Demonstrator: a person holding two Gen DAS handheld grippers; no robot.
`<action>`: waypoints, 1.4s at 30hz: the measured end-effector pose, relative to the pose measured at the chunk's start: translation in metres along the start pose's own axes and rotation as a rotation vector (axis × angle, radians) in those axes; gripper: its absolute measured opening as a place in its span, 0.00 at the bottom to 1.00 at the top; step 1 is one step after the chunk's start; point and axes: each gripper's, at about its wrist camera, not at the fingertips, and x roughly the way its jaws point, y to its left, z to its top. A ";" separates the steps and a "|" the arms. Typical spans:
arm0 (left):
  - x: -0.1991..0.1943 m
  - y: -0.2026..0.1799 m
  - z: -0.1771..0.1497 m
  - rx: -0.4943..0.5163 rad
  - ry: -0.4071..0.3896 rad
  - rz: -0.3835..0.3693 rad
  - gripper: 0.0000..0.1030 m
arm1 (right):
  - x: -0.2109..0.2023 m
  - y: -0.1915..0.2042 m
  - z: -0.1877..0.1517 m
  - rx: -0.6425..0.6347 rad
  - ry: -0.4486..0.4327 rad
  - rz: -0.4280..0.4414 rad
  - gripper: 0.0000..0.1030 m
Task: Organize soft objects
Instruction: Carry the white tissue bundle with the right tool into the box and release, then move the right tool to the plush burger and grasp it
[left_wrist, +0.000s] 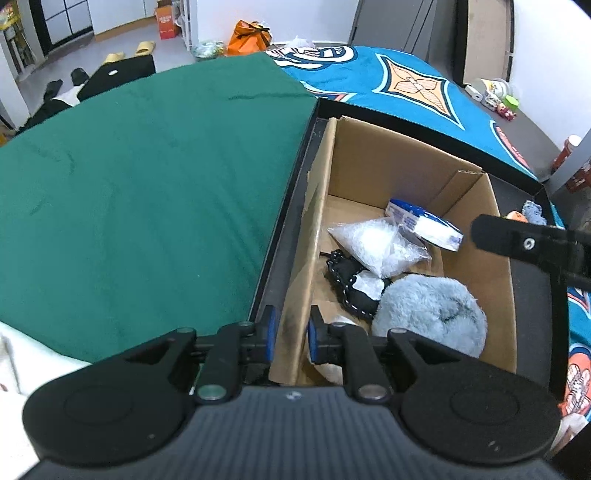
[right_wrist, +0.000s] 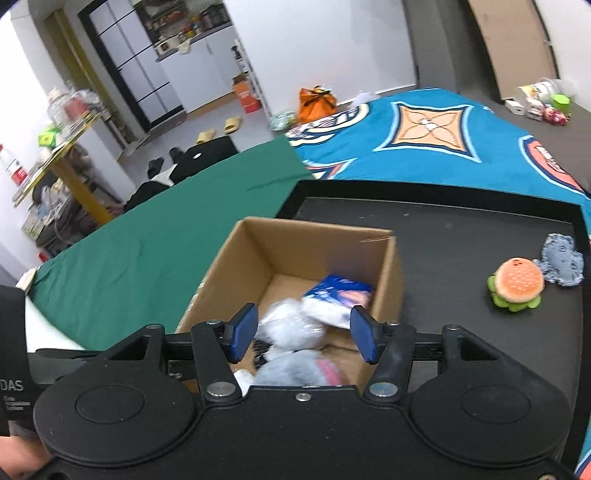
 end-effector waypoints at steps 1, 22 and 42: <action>0.001 -0.001 0.001 -0.001 0.003 0.008 0.16 | 0.000 -0.003 0.001 0.007 -0.004 -0.002 0.54; 0.015 -0.048 0.029 0.069 0.021 0.154 0.52 | 0.019 -0.087 0.006 0.000 -0.099 -0.298 0.68; 0.034 -0.074 0.035 0.118 0.077 0.260 0.57 | 0.053 -0.142 0.003 0.106 -0.024 -0.365 0.74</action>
